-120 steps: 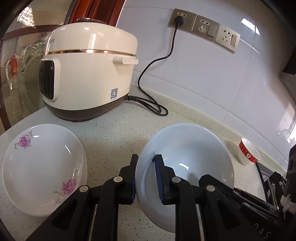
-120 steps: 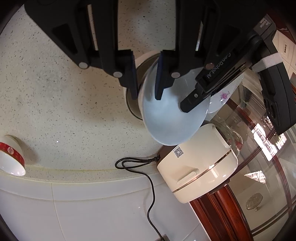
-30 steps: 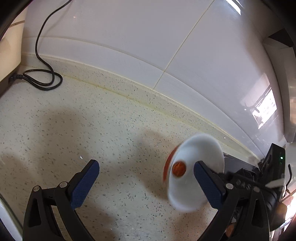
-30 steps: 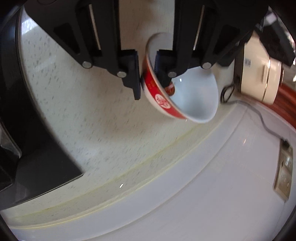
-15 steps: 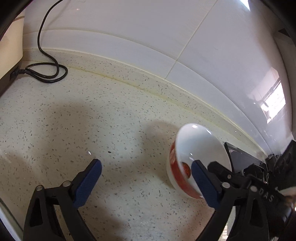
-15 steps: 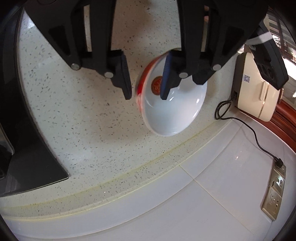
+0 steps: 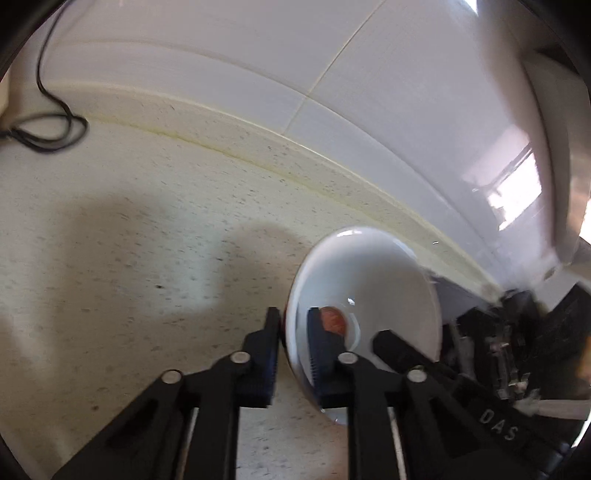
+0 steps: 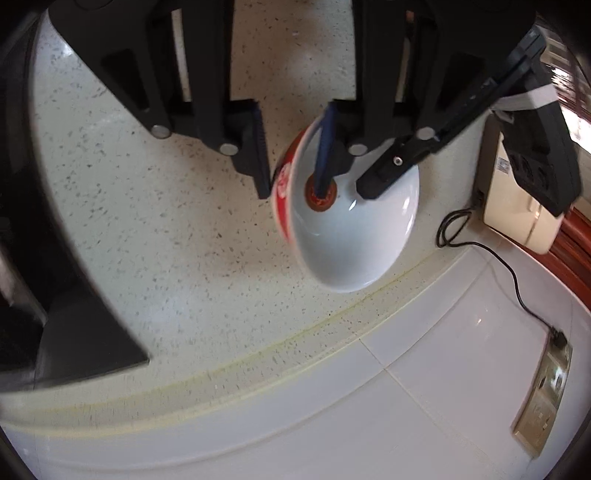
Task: Organize plates and bowls
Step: 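Lift and carry the red-and-white bowl toward the bowl stack with the left tool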
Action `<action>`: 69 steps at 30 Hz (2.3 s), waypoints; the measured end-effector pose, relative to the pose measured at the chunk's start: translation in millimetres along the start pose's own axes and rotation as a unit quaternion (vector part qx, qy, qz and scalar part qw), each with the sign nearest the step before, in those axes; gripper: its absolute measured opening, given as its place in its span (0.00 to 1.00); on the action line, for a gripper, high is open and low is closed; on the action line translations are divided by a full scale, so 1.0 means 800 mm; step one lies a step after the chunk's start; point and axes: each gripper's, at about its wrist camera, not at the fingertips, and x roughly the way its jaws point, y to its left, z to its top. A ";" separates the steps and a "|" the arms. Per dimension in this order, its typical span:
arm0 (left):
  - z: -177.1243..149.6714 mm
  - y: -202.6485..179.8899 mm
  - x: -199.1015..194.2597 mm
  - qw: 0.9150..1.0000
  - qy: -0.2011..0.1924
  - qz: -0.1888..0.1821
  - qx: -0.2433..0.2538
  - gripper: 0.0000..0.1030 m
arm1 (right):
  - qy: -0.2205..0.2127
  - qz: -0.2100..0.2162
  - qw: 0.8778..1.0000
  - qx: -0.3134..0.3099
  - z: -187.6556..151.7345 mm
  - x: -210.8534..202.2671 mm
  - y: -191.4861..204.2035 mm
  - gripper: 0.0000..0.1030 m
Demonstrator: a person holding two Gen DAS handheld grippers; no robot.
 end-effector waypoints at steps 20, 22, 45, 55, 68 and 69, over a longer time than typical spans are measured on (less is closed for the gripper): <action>-0.012 0.001 -0.072 0.997 -0.054 0.056 0.019 0.09 | -0.004 0.047 0.999 -0.024 -0.008 -0.018 0.031 0.16; -0.015 0.002 -0.080 0.996 -0.063 0.063 0.020 0.09 | 0.000 0.054 0.998 -0.031 -0.012 -0.017 0.038 0.16; -0.037 0.028 -0.190 0.977 -0.178 0.114 0.003 0.10 | -0.004 0.145 0.981 -0.132 -0.058 -0.042 0.122 0.17; -0.051 0.035 -0.218 0.969 -0.206 0.134 0.007 0.10 | -0.001 0.172 0.971 -0.164 -0.073 -0.052 0.142 0.17; -0.070 0.062 -0.250 0.966 -0.209 0.155 -0.006 0.11 | 0.019 0.184 0.958 -0.220 -0.104 -0.050 0.176 0.19; -0.072 0.063 -0.252 0.965 -0.209 0.157 -0.005 0.13 | 0.022 0.184 0.957 -0.224 -0.106 -0.049 0.178 0.19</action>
